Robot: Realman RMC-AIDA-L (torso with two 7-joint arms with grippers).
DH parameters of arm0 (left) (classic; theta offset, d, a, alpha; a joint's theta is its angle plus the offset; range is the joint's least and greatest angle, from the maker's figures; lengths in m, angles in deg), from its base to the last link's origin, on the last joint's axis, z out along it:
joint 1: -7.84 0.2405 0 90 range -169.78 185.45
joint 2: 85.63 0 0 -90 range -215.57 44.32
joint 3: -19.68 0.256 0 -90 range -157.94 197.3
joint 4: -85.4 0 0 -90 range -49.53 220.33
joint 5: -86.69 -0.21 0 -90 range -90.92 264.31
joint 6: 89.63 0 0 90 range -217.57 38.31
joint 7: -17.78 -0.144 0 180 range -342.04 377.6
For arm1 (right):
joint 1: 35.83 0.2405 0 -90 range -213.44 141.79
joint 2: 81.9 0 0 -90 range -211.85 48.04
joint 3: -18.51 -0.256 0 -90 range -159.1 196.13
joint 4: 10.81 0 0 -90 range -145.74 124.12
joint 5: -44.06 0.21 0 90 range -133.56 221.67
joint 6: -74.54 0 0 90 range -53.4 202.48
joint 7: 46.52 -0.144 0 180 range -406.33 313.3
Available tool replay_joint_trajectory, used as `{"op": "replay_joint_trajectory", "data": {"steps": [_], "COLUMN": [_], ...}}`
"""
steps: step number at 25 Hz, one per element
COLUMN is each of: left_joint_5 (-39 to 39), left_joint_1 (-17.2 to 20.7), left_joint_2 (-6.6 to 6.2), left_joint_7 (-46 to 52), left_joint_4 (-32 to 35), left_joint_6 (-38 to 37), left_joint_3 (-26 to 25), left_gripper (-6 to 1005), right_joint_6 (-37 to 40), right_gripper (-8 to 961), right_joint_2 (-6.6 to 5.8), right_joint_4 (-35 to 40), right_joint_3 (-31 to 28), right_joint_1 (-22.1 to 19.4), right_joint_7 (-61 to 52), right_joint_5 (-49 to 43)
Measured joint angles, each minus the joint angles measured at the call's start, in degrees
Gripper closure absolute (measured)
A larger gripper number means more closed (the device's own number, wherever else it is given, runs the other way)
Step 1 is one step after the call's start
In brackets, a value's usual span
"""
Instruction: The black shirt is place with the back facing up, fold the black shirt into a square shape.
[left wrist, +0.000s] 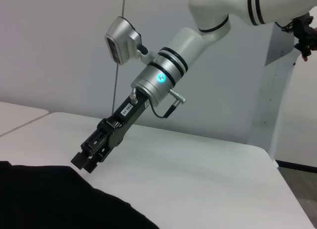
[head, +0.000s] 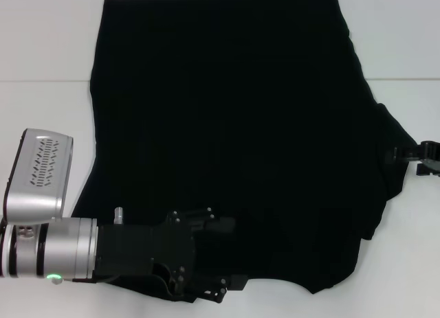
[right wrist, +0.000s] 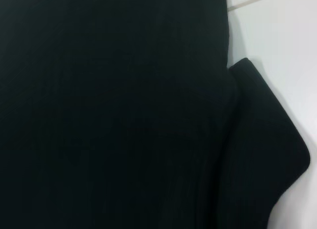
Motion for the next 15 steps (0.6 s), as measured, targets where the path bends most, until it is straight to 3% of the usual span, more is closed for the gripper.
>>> {"op": "replay_joint_trajectory", "data": {"steps": [9,15], "left_joint_5": [0.0,0.0], "left_joint_1": [-0.3,-0.3], "left_joint_2": [0.0,-0.05], "left_joint_7": [0.3,0.3], "left_joint_4": [0.0,0.0], "left_joint_6": [0.2,0.5], "left_joint_3": [-0.3,-0.4], "left_gripper": [67,66], "right_joint_6": [-7.3,-10.0], "right_gripper": [134,357], "right_joint_2": [1.8,2.08], "right_joint_4": [-1.4,-3.6], "right_joint_3": [0.1,0.3], "right_joint_1": [0.4,1.0], "right_joint_7": [0.0,0.7], "right_joint_5": [0.2,0.4]}}
